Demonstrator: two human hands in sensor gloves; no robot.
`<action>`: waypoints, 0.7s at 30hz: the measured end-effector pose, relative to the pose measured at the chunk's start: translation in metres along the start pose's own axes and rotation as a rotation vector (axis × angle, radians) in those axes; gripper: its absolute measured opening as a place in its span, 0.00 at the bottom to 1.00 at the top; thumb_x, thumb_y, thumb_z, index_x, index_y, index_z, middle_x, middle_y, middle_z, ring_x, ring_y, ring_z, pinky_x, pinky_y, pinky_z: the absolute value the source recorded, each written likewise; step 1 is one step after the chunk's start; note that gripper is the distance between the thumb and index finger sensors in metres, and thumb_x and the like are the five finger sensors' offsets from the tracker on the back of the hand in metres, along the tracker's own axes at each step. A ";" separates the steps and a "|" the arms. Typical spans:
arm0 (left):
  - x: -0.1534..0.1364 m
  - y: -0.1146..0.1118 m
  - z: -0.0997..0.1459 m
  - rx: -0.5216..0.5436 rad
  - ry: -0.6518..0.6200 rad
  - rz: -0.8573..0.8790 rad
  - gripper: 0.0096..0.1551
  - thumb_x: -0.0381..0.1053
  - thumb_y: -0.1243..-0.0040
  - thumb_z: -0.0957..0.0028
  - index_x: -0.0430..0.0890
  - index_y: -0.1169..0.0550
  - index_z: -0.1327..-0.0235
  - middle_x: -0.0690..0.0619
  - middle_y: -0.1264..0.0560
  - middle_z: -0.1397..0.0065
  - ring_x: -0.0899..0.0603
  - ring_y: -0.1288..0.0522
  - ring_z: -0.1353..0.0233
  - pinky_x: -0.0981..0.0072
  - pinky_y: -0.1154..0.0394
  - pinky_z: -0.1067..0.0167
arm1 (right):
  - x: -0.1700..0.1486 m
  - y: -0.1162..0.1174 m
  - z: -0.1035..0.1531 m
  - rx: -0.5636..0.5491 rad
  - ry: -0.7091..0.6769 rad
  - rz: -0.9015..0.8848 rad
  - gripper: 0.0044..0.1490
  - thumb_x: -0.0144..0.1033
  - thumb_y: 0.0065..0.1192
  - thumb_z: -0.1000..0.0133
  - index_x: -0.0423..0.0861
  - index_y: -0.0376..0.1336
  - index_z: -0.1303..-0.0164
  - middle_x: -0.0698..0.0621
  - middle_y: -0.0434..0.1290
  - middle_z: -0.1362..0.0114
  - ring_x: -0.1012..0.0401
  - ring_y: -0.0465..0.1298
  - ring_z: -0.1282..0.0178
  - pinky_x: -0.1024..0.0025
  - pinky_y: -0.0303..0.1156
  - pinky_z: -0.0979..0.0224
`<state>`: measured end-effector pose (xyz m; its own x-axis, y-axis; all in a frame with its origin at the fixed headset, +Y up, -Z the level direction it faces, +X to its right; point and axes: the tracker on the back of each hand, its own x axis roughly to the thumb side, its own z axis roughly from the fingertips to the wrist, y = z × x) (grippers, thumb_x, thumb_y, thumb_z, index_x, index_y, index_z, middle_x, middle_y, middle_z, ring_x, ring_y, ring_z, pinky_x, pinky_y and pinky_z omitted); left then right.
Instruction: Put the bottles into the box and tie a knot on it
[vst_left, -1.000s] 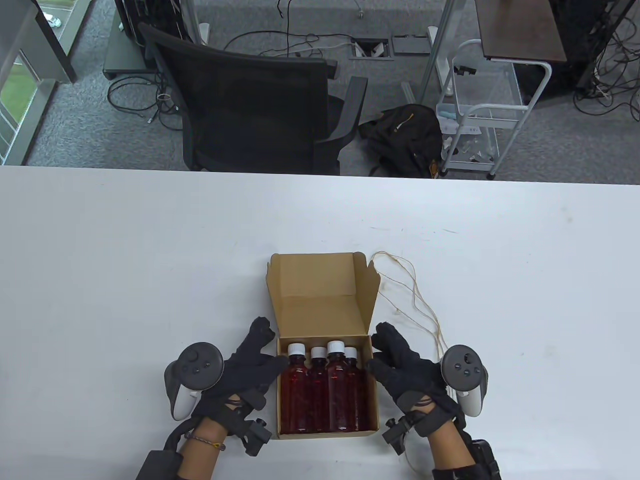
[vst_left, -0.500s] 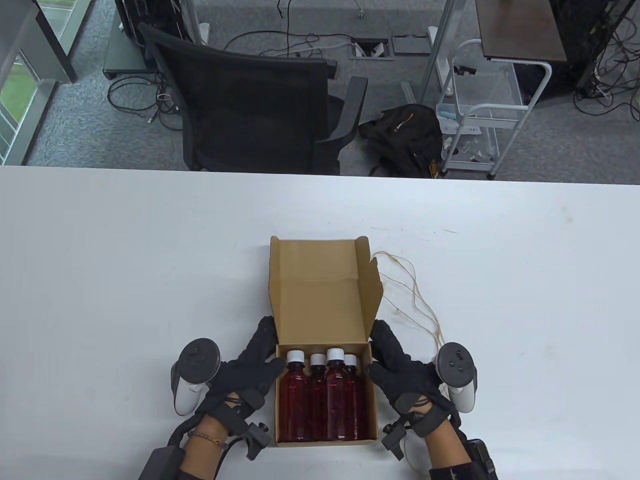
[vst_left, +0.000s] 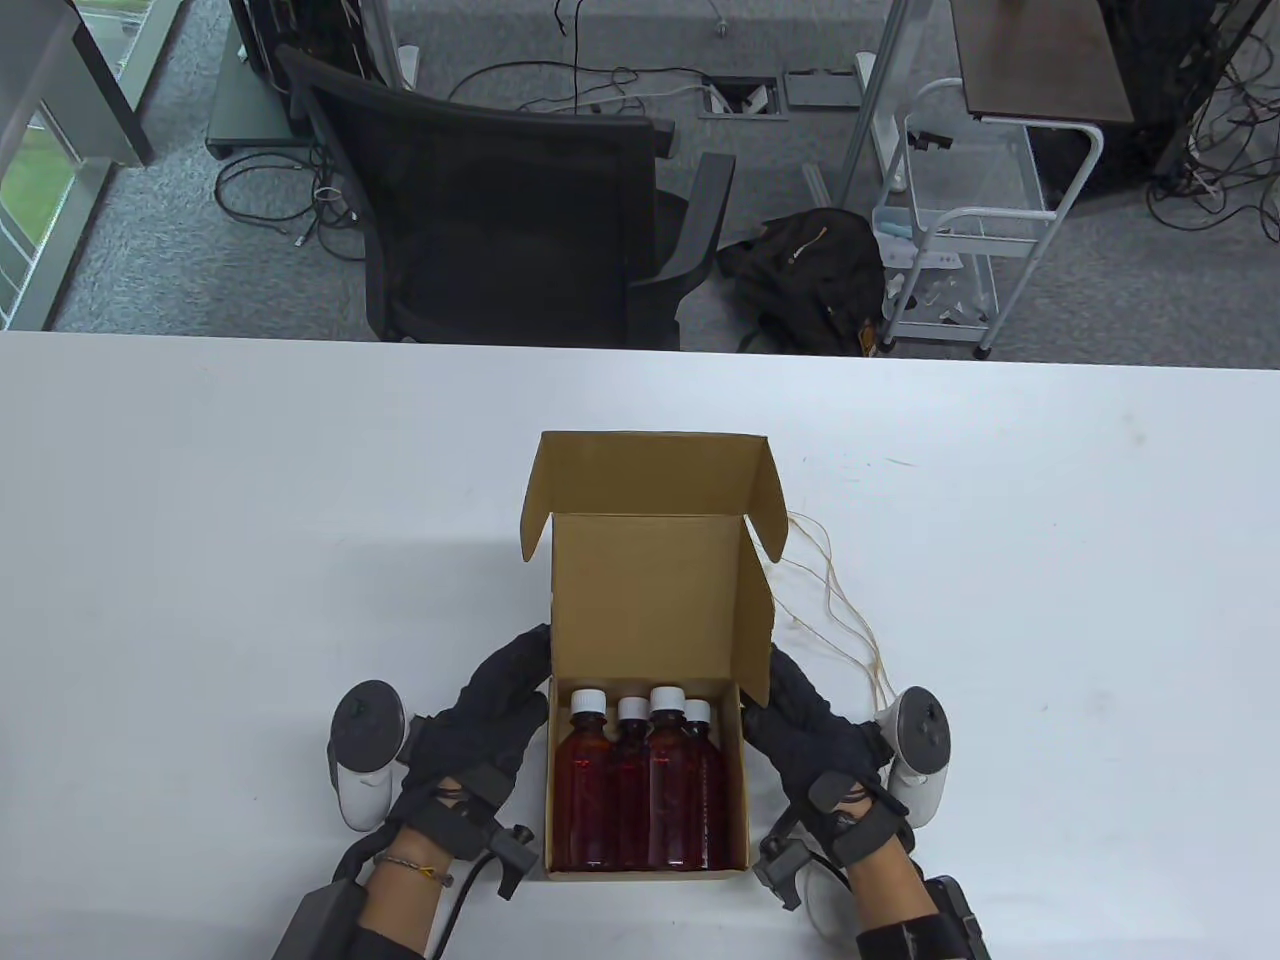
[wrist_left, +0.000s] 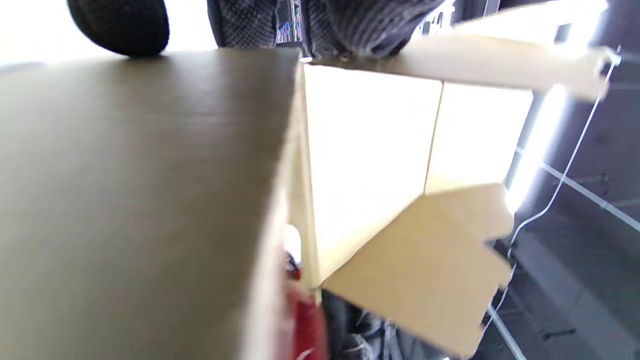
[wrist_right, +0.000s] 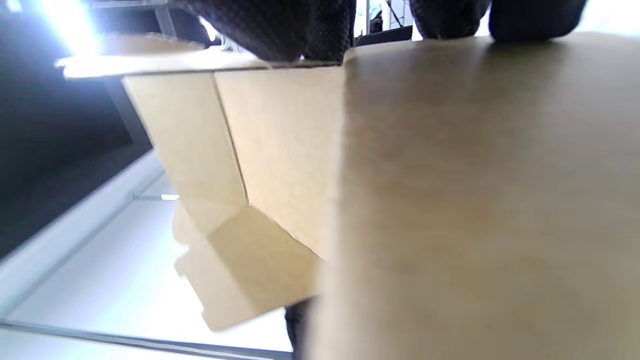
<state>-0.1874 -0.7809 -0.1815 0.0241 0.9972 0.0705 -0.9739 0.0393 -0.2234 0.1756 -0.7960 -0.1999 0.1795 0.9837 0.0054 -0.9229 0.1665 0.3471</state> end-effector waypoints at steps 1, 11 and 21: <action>0.001 0.000 0.000 -0.007 0.005 0.019 0.32 0.49 0.41 0.40 0.58 0.34 0.20 0.52 0.34 0.10 0.27 0.35 0.15 0.19 0.32 0.35 | 0.000 -0.001 0.000 -0.005 -0.001 -0.004 0.36 0.31 0.53 0.43 0.51 0.53 0.21 0.48 0.58 0.17 0.28 0.51 0.25 0.26 0.56 0.34; 0.006 -0.007 0.001 -0.041 -0.031 -0.050 0.37 0.44 0.37 0.43 0.57 0.34 0.18 0.49 0.30 0.14 0.26 0.36 0.15 0.18 0.34 0.34 | 0.005 0.002 -0.001 0.019 -0.018 0.146 0.36 0.30 0.56 0.43 0.53 0.56 0.21 0.45 0.56 0.16 0.28 0.50 0.25 0.27 0.56 0.33; 0.007 -0.006 0.004 -0.065 0.041 -0.200 0.36 0.41 0.37 0.44 0.58 0.29 0.20 0.41 0.41 0.08 0.23 0.39 0.16 0.26 0.33 0.31 | 0.010 0.003 0.001 0.017 -0.018 0.276 0.36 0.24 0.56 0.45 0.48 0.58 0.23 0.45 0.53 0.16 0.32 0.52 0.24 0.32 0.56 0.30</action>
<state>-0.1822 -0.7748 -0.1763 0.2262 0.9708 0.0804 -0.9323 0.2397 -0.2710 0.1747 -0.7857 -0.1981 -0.0721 0.9903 0.1186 -0.9318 -0.1093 0.3460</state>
